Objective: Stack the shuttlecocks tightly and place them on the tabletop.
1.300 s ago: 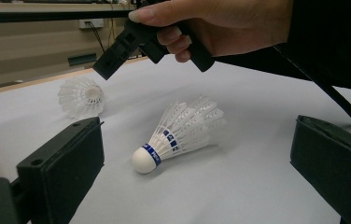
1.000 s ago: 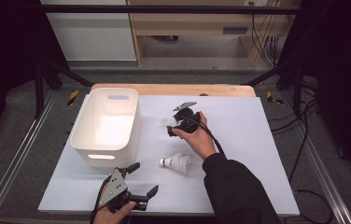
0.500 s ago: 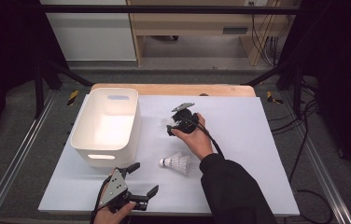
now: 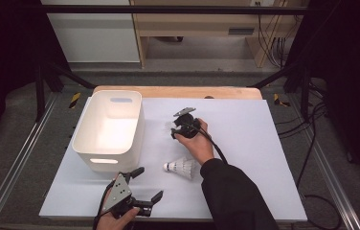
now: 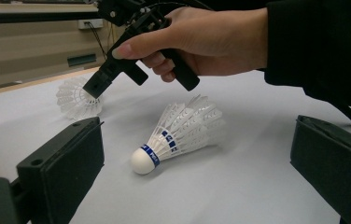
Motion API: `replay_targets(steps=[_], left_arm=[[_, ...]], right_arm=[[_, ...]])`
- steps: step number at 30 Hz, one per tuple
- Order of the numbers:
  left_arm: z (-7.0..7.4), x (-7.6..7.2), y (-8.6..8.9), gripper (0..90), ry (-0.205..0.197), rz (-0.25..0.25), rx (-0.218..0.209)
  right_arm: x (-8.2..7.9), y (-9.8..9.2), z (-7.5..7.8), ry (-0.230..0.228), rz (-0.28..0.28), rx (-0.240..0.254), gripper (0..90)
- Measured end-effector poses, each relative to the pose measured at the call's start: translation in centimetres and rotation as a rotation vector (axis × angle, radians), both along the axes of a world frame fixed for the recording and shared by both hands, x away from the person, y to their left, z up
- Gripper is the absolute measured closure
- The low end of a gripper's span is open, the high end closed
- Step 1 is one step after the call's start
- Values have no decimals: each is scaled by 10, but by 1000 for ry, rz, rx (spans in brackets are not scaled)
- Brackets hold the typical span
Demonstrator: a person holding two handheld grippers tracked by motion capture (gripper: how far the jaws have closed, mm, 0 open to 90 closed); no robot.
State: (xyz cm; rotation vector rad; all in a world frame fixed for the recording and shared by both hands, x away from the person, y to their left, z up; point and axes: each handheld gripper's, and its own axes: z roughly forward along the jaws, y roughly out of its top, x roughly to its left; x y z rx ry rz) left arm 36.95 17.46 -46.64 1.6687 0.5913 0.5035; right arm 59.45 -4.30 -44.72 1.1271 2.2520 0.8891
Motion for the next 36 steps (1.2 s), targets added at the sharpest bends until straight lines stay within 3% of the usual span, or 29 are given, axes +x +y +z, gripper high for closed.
replay_targets(steps=[11, 21, 24, 28, 36], left_arm=[[0, 0, -1, 23, -6, -7, 10], [1, 0, -1, 23, -7, -7, 11], [1, -1, -1, 24, -7, -6, 11], [1, 0, 0, 24, -7, -4, 10], [0, 0, 1, 23, -3, 4, 6]], right_arm=[[4, 6, -12, -10, -29, -11, 561], [-3, -2, -7, -5, -48, -19, 888], [-8, -8, -6, 11, -37, -15, 897], [-23, -25, -1, -1, -23, 0, 899], [-67, -78, 8, -26, 26, 57, 900]])
